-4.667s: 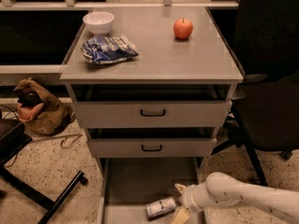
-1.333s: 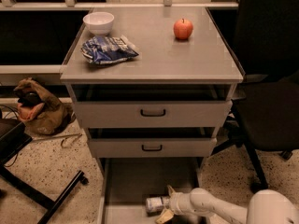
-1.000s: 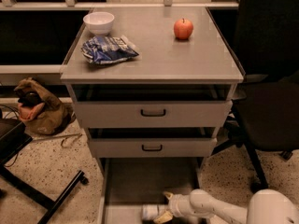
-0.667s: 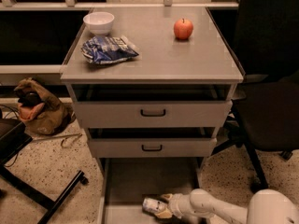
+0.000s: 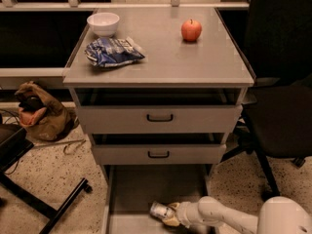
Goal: Pick blue plastic bottle from bottom drawer and place on counter
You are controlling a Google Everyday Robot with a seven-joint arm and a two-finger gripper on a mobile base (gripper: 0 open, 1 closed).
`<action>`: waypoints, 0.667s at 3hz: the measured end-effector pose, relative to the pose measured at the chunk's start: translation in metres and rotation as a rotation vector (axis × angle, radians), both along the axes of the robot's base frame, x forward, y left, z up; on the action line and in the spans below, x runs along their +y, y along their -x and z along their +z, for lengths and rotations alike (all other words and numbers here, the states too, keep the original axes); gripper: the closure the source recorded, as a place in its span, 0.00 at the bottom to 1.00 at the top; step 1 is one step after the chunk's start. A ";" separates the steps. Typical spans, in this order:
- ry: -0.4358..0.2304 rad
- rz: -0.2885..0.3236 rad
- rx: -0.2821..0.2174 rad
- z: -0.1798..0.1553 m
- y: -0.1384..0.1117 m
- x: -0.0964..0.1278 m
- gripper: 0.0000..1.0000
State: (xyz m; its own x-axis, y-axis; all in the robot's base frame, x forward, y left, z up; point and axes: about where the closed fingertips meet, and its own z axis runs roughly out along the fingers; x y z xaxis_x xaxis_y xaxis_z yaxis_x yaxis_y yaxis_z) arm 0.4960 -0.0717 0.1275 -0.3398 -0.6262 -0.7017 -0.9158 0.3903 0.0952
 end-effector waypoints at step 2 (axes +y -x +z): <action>0.010 0.041 -0.013 0.089 -0.036 0.008 1.00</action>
Offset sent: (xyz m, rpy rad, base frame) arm 0.0696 0.0101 0.1697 0.0008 -0.0250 0.0683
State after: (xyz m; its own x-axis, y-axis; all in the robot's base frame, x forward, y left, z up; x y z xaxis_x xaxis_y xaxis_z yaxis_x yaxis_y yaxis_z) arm 0.5317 -0.0641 0.2165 -0.3046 -0.6465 -0.6995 -0.9322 0.3530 0.0798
